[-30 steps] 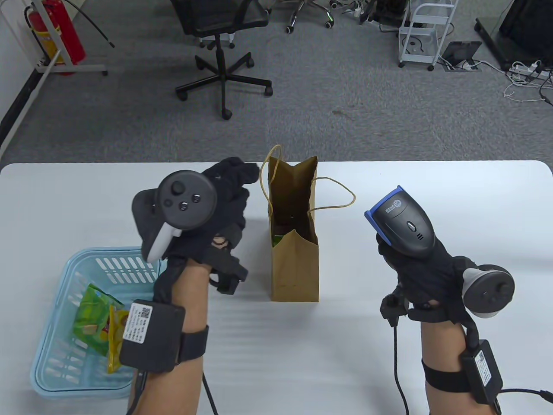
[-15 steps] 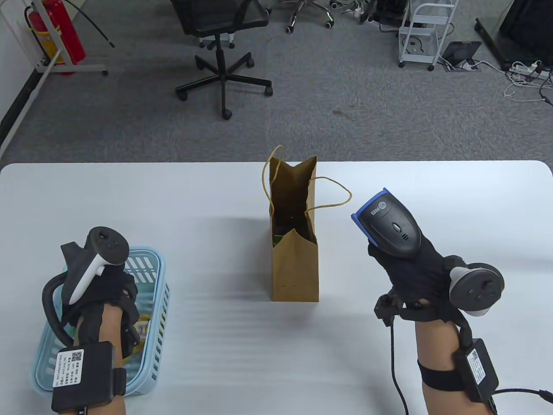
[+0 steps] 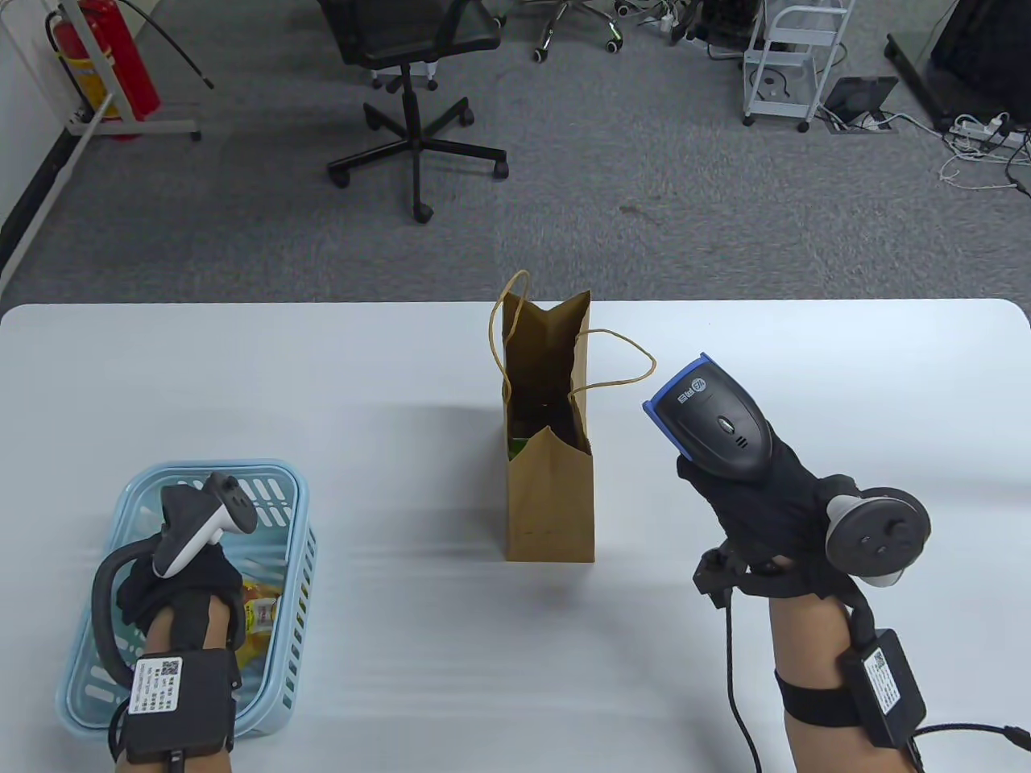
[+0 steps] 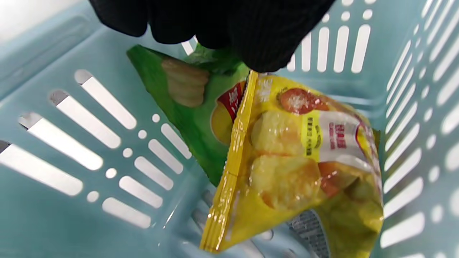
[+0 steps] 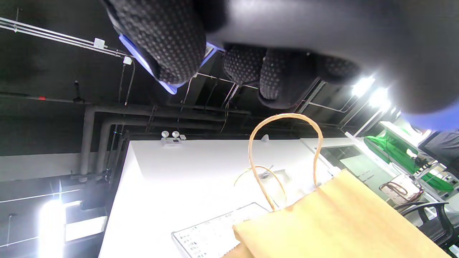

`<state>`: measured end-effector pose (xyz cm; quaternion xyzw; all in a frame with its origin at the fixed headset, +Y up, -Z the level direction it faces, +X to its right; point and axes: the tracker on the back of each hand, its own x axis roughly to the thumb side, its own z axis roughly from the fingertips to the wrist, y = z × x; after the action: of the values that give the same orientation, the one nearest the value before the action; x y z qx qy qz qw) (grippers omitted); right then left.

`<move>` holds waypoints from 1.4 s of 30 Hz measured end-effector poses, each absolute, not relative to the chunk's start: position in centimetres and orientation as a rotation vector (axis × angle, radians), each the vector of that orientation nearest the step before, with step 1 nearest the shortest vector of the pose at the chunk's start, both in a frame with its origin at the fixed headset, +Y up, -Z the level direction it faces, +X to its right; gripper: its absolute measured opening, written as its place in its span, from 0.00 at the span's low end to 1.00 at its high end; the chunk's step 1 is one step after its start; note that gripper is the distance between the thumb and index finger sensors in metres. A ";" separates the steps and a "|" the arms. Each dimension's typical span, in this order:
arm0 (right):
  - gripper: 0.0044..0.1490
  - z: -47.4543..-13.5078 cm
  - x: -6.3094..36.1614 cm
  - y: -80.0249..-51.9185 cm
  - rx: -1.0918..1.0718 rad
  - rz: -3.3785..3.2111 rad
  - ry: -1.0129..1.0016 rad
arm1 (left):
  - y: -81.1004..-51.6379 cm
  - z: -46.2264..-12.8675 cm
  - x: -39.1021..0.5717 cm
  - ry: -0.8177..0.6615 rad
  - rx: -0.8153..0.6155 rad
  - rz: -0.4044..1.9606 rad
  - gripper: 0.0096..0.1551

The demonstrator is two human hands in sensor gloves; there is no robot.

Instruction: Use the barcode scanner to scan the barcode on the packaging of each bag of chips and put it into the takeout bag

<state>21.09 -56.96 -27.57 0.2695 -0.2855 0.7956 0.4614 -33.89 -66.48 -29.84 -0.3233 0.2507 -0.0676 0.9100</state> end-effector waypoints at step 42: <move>0.38 -27.1 22.1 -56.5 0.658 1.909 -0.709 | -56.9 -27.4 -35.3 0.596 -0.248 -0.013 0.39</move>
<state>22.07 -56.48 -27.14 0.2698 -0.2907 0.7826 0.4799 -35.28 -56.90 -27.42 -0.1220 0.2928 -0.0061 0.9483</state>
